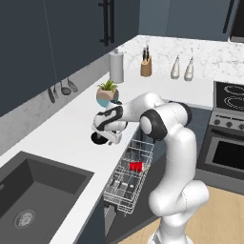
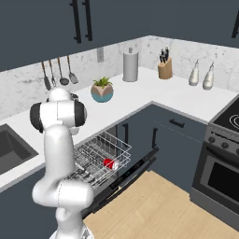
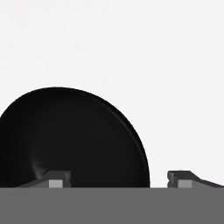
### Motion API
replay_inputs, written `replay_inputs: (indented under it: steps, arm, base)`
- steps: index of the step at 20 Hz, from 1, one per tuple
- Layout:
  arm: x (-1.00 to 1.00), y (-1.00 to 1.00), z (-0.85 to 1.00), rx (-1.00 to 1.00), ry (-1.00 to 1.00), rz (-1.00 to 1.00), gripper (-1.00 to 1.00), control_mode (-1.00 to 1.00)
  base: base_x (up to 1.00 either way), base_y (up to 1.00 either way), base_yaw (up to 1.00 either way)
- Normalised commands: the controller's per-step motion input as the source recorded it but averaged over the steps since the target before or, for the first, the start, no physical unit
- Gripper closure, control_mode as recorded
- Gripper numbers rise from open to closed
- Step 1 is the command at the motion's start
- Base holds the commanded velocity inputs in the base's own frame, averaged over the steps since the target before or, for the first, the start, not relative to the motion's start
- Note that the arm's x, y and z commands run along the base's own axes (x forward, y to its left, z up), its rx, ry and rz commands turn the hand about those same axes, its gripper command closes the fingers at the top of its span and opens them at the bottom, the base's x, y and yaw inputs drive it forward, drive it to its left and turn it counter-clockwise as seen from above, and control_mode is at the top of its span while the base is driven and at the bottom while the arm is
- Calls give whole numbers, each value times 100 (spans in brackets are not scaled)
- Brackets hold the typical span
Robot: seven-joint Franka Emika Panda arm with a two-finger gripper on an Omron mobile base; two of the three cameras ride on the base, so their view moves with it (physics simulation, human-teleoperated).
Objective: Pick up the cup and bowl from the counter, place them in the dishwasher, and close the dishwasher door.
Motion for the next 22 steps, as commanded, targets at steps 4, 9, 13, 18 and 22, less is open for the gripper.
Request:
replay_inputs:
  steps: [4, 9, 13, 18, 22]
  arm:
    - [-19, -11, -12, -2, 0, 0, 100, -100]
    - [-66, -63, 0, 0, -1, 0, 100, -100]
    - [-100, -98, 0, 0, -1, -4, 100, -100]
    - [-100, -100, 0, 3, 0, -6, 100, -100]
    - [-74, -96, -14, 1, 0, -8, 100, -100]
  base:
    - [0, 0, 0]
    - [0, 0, 0]
    - [0, 0, 0]
    - [0, 0, 0]
    - [0, 0, 0]
